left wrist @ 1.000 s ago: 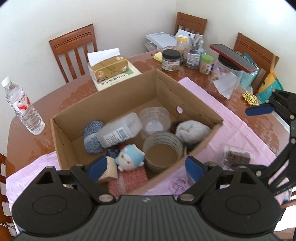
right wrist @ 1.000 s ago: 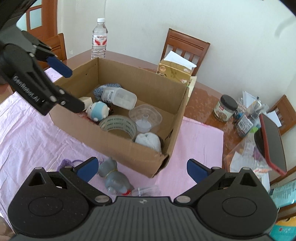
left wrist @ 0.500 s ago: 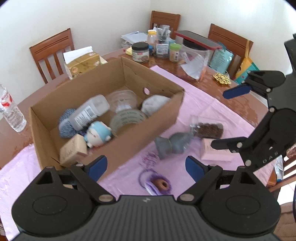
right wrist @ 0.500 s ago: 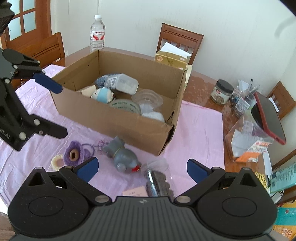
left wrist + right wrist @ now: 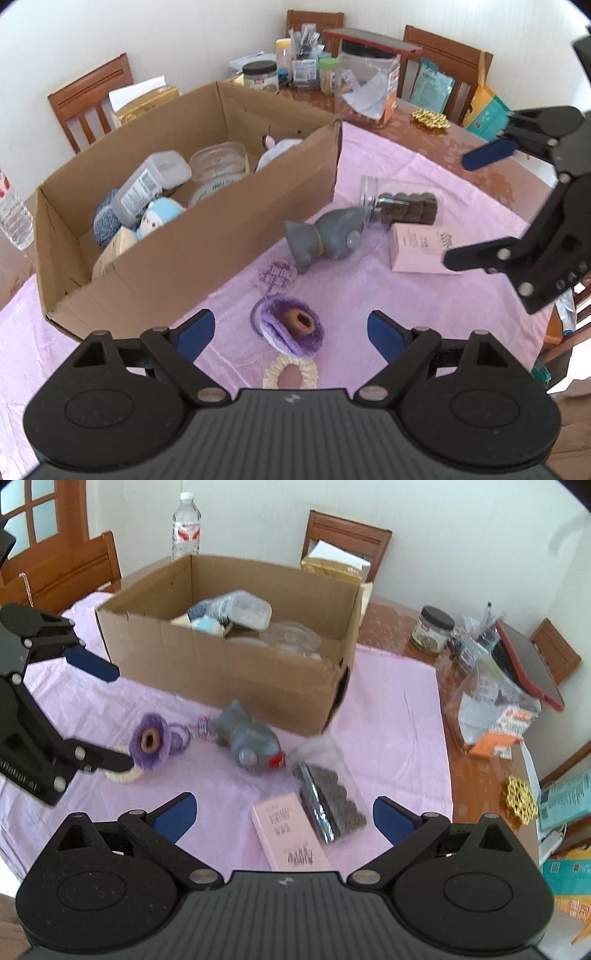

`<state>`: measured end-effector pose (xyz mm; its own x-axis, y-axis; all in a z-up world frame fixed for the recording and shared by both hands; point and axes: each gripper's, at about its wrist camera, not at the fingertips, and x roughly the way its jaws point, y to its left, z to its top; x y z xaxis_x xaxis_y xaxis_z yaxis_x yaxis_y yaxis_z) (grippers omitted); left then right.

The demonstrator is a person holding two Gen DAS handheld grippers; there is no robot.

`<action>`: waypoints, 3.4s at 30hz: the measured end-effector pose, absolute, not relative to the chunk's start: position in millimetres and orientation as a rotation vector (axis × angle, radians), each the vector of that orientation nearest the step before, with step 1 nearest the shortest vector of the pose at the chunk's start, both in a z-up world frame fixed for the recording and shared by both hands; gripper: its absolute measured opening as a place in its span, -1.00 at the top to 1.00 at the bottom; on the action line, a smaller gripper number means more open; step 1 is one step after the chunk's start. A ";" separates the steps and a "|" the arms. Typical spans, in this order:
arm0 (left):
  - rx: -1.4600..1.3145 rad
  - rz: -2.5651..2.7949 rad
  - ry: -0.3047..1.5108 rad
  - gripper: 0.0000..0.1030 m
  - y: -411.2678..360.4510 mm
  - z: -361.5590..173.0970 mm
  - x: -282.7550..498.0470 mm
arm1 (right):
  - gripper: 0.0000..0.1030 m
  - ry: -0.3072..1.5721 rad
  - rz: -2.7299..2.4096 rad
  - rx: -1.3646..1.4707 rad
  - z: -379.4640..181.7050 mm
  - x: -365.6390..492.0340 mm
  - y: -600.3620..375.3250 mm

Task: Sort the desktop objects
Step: 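Grasp the purple knit ring with the left tool while the right tool grasps the pink card box, then carry the purple ring and pink card box into the box and open both tools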

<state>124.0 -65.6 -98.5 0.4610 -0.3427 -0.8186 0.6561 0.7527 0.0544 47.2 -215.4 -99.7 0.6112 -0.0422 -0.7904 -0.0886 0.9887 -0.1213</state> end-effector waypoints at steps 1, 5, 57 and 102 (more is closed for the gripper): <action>0.389 -0.631 0.904 -0.72 -65.5 -100.9 124.8 | -1.00 0.920 0.021 -0.153 -102.8 45.2 -216.2; 0.389 -0.631 0.912 -0.71 -65.9 -107.4 127.1 | -1.00 0.950 0.014 -0.115 -115.3 36.7 -222.5; 0.349 -0.621 0.996 0.13 -71.2 -134.9 156.2 | 0.15 1.004 0.218 -0.175 -148.5 66.6 -213.7; 0.339 -0.663 0.858 0.13 -29.1 23.7 196.3 | 0.15 0.846 0.314 -0.371 -19.0 128.8 -201.8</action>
